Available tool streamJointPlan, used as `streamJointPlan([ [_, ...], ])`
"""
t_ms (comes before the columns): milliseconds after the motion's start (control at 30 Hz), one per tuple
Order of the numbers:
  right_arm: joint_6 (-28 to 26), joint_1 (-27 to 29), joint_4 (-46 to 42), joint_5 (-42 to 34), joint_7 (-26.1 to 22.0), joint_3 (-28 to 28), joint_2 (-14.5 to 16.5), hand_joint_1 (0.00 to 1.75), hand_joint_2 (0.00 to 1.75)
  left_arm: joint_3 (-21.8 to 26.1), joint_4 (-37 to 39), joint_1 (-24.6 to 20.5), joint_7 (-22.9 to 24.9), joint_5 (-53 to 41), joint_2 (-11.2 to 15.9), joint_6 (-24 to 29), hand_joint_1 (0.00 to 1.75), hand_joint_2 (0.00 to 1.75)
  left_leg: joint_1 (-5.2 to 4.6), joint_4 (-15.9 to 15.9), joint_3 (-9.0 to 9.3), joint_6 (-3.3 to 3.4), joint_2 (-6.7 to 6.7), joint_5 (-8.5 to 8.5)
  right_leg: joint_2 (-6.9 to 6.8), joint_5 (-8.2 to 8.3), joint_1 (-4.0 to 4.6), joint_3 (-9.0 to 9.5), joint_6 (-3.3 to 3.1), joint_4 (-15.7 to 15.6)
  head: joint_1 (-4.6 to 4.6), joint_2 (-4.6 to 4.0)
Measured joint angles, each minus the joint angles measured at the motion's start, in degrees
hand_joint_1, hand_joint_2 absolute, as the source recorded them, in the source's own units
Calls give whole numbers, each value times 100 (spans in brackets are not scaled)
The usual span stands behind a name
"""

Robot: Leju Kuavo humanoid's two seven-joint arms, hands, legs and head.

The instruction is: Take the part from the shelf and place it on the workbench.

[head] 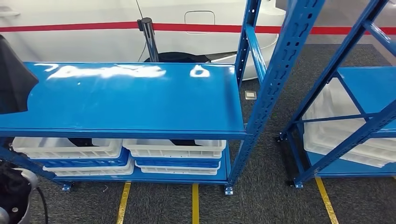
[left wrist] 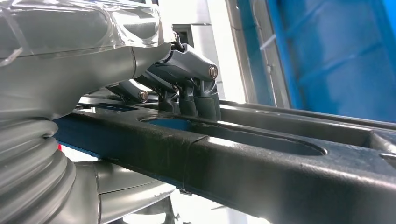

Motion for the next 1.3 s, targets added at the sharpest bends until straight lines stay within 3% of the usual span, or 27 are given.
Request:
streamJointPlan([
  [67, -2, -9, 2, 0, 3, -1, 7, 0, 0, 2, -5, 4, 10, 1, 0, 0, 175, 175, 16, 159, -106, -54, -3, -161, -30, 116, -26, -81, -71, -41, -7, 0],
  [167, -5, -13, 9, 1, 6, -2, 8, 0, 0, 6, -13, 17, 23, 4, 0, 0, 175, 175, 60, 1168, -460, -126, -3, -950, -70, 311, -56, -297, -131, -58, -19, 0],
  [200, -4, -10, 11, 2, 7, -2, 8, 0, 0, 5, -13, 26, 26, 4, 0, 0, 175, 175, 72, 1538, -548, -153, -3, -1114, -73, 371, -58, -380, -121, -55, -20, 0],
  [233, -4, -6, 11, 2, 6, -2, 12, 0, 0, 5, -13, 36, 26, 5, 0, 0, 175, 175, 85, 1772, -563, -178, -3, -1148, -74, 432, -62, -465, -109, -51, -20, 0],
  [267, -4, -4, 11, 2, 6, -2, 17, 0, 0, 5, -13, 41, 26, 5, 0, 0, 175, 175, 97, 1803, -481, -202, -3, -1057, -75, 491, -71, -550, -89, -43, -21, 0],
  [300, -4, -2, 11, 2, 6, -2, 25, 0, 0, 5, -13, 42, 26, 5, 0, 0, 175, 175, 111, 1610, -290, -226, -2, -890, -75, 545, -85, -633, -63, -28, -21, 0],
  [367, -4, -2, 12, 2, 6, -2, 33, 0, 0, 5, -15, 33, 26, 5, 0, 0, 175, 175, 140, 758, 312, -277, -2, -658, -70, 625, -100, -785, 1, 43, -23, 0],
  [433, -4, -2, 16, 1, 5, -2, 29, 0, 0, 4, -23, 36, 27, 5, 0, 0, 175, 175, 134, 96, 720, -242, -16, -698, -61, 690, -84, -889, 70, 129, -17, 0],
  [467, -3, 1, 19, 1, 5, -1, 26, 0, 0, 4, -28, 39, 27, 5, 0, 1, 175, 175, 113, -20, 772, -201, -24, -740, -55, 728, -73, -920, 100, 151, -14, 0],
  [533, -1, 13, 23, -1, 5, -1, 23, 0, 0, 3, -33, 42, 28, 7, 0, 3, 175, 175, 108, -2, 675, -85, -18, -692, -47, 766, -82, -964, 156, 178, -10, 0],
  [567, 0, 17, 25, -1, 7, -1, 21, 0, 0, 2, -37, 38, 28, 9, 0, 2, 175, 175, 111, 7, 619, -19, -11, -645, -43, 666, -93, -1012, 181, 258, -7, 0],
  [600, 0, 20, 26, -1, 7, -1, 19, 0, 0, 1, -42, 35, 28, 10, 0, 1, 175, 175, 119, 5, 550, 46, -6, -586, -41, 449, -102, -1094, 205, 461, -4, 0],
  [667, -1, 20, 26, 1, 7, 1, 20, 0, 0, 1, -52, 32, 28, 11, 0, -2, 175, 175, 108, 9, 414, 126, -2, -461, -39, -164, -110, -1324, 243, 1207, 2, 0],
  [700, -1, 21, 26, 2, 7, 1, 21, 0, 0, 0, -54, 34, 28, 11, 0, -2, 175, 175, 95, 13, 342, 139, -3, -397, -39, -387, -109, -1423, 255, 1627, 3, 0],
  [733, -1, 21, 26, 3, 7, 2, 22, 0, 0, 0, -54, 37, 28, 13, 0, -2, 175, 175, 80, 16, 271, 142, -4, -336, -39, -467, -109, -1459, 255, 1925, 3, 0],
  [767, -1, 19, 26, 4, 6, 2, 22, 0, 0, 0, -54, 39, 28, 13, 0, -2, 175, 175, 65, 19, 205, 139, -4, -279, -37, -418, -108, -1404, 242, 2030, 4, 0],
  [800, -1, 17, 26, 4, 6, 2, 23, 0, 0, 0, -54, 40, 28, 14, 0, -2, 175, 175, 49, 21, 139, 133, -5, -224, -35, -279, -104, -1235, 214, 1903, 4, 0],
  [867, -1, 10, 26, 4, 6, 2, 16, 0, 0, 1, -58, 38, 30, 14, 0, -2, 175, 175, 21, 21, 41, 117, -9, -125, -24, -29, -71, -605, 108, 1080, 4, 0],
  [933, -1, 0, 26, 5, 8, 2, 1, 0, 0, 3, -70, 35, 40, 15, 0, -1, 175, 175, 11, 16, -11, 73, -5, -34, -18, -2, -21, -55, 27, 237, 4, 0],
  [967, -1, -5, 26, 7, 9, 2, -5, 0, 0, 4, -75, 34, 52, 16, 0, 2, 175, 175, 19, 9, -26, 39, 2, 12, -17, -23, 0, 57, 11, 34, 5, 0],
  [1033, -2, -9, 26, 8, 18, 2, 4, 0, 0, 5, -83, 36, 74, 20, 1, 5, 175, 175, 46, 0, -70, -29, 6, 85, -34, 64, 6, 13, -4, -46, 10, 0],
  [1067, -2, -14, 26, 8, 26, 1, 12, 0, 0, 7, -85, 37, 82, 21, 2, 3, 175, 175, 52, 57, -122, -58, 2, 19, -45, 125, -7, -36, -30, -67, 4, 0],
  [1133, -8, -23, 26, 8, 44, -1, 22, 0, 0, 10, -88, 40, 99, 23, 5, -6, 175, 175, 72, 497, -311, -112, -4, -425, -84, 270, -39, -168, -94, -94, -13, 0],
  [1200, -12, -22, 26, 8, 48, -1, 27, 0, 0, 12, -89, 49, 115, 24, 7, -19, 175, 175, 91, 1286, -529, -177, 0, -967, -99, 398, -36, -332, -127, -90, -26, 0],
  [1233, -13, -20, 26, 9, 50, 0, 32, 0, 0, 11, -89, 55, 121, 24, 7, -24, 175, 175, 100, 1612, -579, -208, 0, -1076, -101, 463, -39, -419, -120, -86, -26, 0],
  [1267, -13, -18, 26, 11, 50, 0, 38, 0, 0, 11, -89, 58, 125, 22, 7, -29, 175, 175, 110, 1777, -554, -237, 1, -1053, -101, 527, -45, -509, -107, -81, -26, 0],
  [1300, -13, -17, 26, 13, 54, 0, 43, 0, 0, 11, -89, 58, 127, 17, 7, -32, 175, 175, 123, 1741, -435, -267, 1, -927, -101, 588, -56, -600, -87, -69, -26, 0],
])
